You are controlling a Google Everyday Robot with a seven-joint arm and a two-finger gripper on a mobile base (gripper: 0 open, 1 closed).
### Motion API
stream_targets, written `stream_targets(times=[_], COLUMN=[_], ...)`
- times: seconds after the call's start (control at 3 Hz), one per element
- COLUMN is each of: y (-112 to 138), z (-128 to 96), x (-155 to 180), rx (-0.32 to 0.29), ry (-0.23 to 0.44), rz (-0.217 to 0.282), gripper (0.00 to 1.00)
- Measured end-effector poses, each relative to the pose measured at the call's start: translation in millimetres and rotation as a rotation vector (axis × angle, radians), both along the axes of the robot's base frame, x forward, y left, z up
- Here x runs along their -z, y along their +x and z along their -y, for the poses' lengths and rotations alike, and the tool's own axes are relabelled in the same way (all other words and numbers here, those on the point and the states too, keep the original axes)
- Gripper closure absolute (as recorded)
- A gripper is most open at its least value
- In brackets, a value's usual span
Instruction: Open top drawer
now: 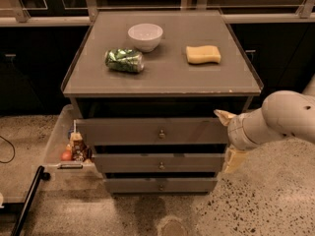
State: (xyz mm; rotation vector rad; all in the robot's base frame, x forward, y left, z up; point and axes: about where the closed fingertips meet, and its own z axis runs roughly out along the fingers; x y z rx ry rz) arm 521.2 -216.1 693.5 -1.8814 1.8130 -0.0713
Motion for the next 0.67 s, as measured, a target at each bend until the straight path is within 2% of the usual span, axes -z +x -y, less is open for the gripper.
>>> stream_targets(times=[0.67], y=[2.3], z=[-0.7], x=[5.8], rx=[0.009], ry=[0.001], rz=[-0.017], gripper=[0.00])
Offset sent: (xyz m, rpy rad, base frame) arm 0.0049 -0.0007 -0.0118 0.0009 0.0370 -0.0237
